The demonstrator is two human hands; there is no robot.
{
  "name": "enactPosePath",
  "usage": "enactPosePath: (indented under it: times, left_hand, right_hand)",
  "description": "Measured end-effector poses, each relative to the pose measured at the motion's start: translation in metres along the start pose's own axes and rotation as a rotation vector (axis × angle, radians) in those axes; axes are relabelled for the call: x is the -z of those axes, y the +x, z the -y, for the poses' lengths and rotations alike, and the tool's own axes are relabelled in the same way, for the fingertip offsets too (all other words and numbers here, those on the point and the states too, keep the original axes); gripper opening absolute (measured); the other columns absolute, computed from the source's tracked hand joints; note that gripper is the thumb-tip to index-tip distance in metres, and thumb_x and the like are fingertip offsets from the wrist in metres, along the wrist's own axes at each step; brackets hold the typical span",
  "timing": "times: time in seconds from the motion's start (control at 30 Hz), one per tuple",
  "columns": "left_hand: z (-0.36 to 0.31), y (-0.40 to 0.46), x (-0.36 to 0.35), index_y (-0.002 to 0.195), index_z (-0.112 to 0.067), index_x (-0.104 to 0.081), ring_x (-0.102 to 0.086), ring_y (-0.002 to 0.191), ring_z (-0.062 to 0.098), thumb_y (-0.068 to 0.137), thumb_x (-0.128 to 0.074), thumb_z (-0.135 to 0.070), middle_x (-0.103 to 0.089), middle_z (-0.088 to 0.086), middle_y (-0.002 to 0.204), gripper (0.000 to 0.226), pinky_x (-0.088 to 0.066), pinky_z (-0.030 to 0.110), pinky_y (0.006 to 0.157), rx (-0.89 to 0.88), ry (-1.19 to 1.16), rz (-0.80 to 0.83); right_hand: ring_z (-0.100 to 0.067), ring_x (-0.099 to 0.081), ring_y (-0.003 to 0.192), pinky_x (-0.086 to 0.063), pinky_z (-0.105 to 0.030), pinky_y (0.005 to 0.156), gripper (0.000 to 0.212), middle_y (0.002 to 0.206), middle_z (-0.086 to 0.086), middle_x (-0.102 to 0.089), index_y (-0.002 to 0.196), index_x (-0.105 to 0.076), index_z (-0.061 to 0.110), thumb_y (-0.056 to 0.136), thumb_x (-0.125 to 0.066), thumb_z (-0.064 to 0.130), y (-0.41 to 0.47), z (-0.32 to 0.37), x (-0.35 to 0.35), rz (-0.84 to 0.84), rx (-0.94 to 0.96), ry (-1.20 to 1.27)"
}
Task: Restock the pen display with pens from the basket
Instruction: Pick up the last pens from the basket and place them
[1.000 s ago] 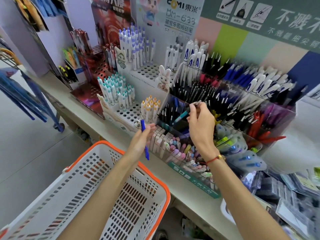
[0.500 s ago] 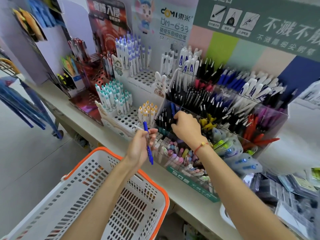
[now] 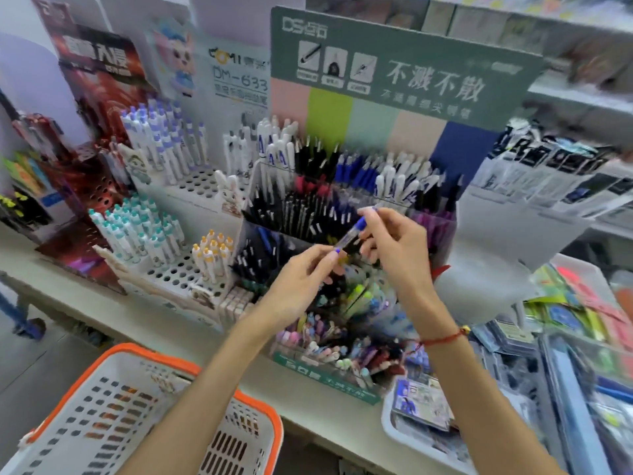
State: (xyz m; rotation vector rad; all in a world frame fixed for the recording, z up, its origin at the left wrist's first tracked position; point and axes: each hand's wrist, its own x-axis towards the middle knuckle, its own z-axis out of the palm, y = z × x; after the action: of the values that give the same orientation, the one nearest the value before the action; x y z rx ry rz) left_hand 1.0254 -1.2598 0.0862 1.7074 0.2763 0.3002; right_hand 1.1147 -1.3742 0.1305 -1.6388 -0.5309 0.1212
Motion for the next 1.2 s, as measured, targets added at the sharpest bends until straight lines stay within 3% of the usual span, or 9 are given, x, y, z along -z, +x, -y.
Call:
enactPosePath:
  times: [0.13,0.23,0.47,0.63,0.87,0.97,1.03,1.1,1.2]
  left_hand:
    - [-0.015,0.007,-0.010,0.110,-0.024,-0.065,-0.066,0.072,0.004,0.097,-0.057,-0.022,-0.073,-0.006,0.086,0.016,-0.054,0.019,0.071,-0.030,-0.104,-0.081]
    - [-0.017,0.011,-0.007,0.105,-0.019,-0.069,-0.071,0.074,0.007,0.087,-0.070,-0.022,-0.076,-0.003,0.085,0.019,-0.054,0.018,0.066,0.025,-0.248,-0.226]
    - [-0.013,0.009,0.005,0.103,-0.019,-0.068,-0.071,0.087,0.009,0.070,-0.072,-0.019,-0.076,0.001,0.092,0.034,-0.055,0.017,0.072,0.089,-0.580,-0.280]
    - [-0.007,0.003,0.015,0.116,-0.018,-0.064,-0.070,0.096,0.007,0.091,-0.058,-0.006,-0.075,-0.002,0.101,0.028,-0.055,0.017,0.075,0.091,-0.636,-0.257]
    - [-0.008,0.006,0.016,0.120,-0.013,-0.063,-0.070,0.100,0.010,0.092,-0.059,-0.004,-0.075,-0.001,0.102,0.030,-0.055,0.018,0.078,0.086,-0.588,-0.245]
    - [-0.019,0.021,0.015,0.123,-0.017,-0.063,-0.065,0.108,0.009,0.089,-0.066,-0.007,-0.071,-0.004,0.111,0.036,-0.051,0.016,0.083,-0.019,-0.277,-0.248]
    - [-0.022,0.039,0.017,0.124,-0.022,-0.063,-0.054,0.117,0.009,0.087,-0.069,-0.009,-0.064,-0.008,0.121,0.040,-0.041,0.019,0.094,-0.231,0.318,-0.339]
    - [-0.028,0.054,0.019,0.123,-0.023,-0.063,-0.046,0.119,0.017,0.086,-0.063,-0.004,-0.060,-0.006,0.125,0.042,-0.034,0.028,0.094,-0.428,0.827,-0.424]
    - [-0.032,0.071,0.017,0.131,-0.020,-0.058,-0.045,0.119,0.026,0.083,-0.055,-0.005,-0.057,0.000,0.130,0.049,-0.037,0.038,0.091,-0.508,1.127,-0.396]
  right_hand:
    - [-0.011,-0.058,0.054,-0.047,-0.020,0.052,0.018,0.074,0.001,-0.068,0.087,-0.072,0.013,0.097,-0.059,0.022,0.009,0.002,0.023,-0.071,-0.027,0.028]
    - [-0.010,-0.063,0.061,-0.050,-0.019,0.057,0.018,0.082,-0.006,-0.072,0.091,-0.074,0.011,0.096,-0.060,0.023,0.008,0.001,0.032,-0.067,-0.043,0.060]
    - [-0.005,-0.066,0.068,-0.052,-0.016,0.063,0.021,0.083,0.001,-0.072,0.101,-0.074,0.006,0.096,-0.060,0.021,0.005,-0.008,0.028,-0.047,-0.141,0.137]
    - [-0.007,-0.069,0.073,-0.054,-0.017,0.066,0.011,0.091,0.003,-0.074,0.096,-0.073,0.017,0.094,-0.062,0.018,0.004,-0.005,0.018,-0.017,-0.159,0.200]
    - [-0.015,-0.072,0.084,-0.055,-0.020,0.073,0.011,0.094,-0.001,-0.074,0.100,-0.071,0.018,0.094,-0.062,0.015,0.006,0.006,0.008,0.027,-0.044,0.215]
    - [-0.015,-0.072,0.086,-0.057,-0.024,0.077,0.012,0.090,0.000,-0.073,0.097,-0.068,0.021,0.095,-0.060,0.012,0.017,0.015,0.006,-0.011,0.108,0.093]
    - [-0.012,-0.072,0.084,-0.057,-0.025,0.079,0.012,0.088,0.002,-0.072,0.097,-0.066,0.022,0.096,-0.060,0.012,0.029,0.018,0.011,-0.148,0.218,-0.014]
    - [-0.008,-0.070,0.084,-0.055,-0.021,0.080,0.009,0.089,0.003,-0.071,0.101,-0.066,0.018,0.097,-0.059,0.014,0.040,0.019,0.014,-0.238,0.314,-0.146]
    - [-0.006,-0.067,0.082,-0.052,-0.014,0.079,0.014,0.092,0.000,-0.070,0.105,-0.065,0.006,0.098,-0.057,0.016,0.050,0.018,0.009,-0.263,0.427,-0.307]
